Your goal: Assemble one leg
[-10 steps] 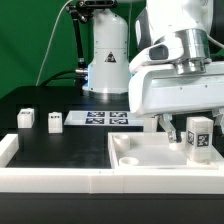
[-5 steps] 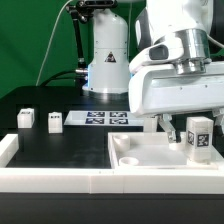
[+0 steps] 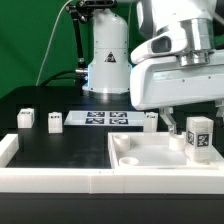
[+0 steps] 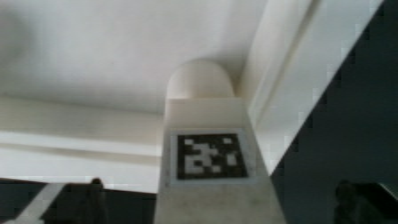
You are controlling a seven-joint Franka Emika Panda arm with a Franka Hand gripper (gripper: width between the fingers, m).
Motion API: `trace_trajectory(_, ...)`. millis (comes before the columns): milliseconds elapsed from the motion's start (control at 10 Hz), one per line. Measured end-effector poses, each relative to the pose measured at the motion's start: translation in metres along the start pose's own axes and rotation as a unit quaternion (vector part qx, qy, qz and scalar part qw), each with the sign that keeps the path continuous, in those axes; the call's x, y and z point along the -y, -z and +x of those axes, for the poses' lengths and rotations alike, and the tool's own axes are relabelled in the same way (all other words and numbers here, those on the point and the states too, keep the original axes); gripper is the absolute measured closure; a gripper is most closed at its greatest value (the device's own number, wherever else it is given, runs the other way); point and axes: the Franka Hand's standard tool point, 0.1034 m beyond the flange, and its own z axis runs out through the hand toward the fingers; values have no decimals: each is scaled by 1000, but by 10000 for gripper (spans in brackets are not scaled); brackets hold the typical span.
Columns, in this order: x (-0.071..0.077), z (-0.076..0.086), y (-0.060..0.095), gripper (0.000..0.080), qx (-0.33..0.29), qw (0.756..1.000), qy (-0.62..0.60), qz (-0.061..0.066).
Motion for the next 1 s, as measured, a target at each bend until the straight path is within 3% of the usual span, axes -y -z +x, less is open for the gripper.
trace_trajectory(400, -4, 0, 3, 150, 163, 986, -13, 33)
trace_trajectory(500, -10, 10, 3, 150, 153, 988, -12, 32)
trace_trajectory(700, -13, 14, 2, 150, 138, 990, -8, 29)
trace_trajectory(900, -12, 15, 1, 416, 133, 991, -8, 28)
trace_trajectory(1000, -12, 15, 1, 416, 133, 991, -9, 28)
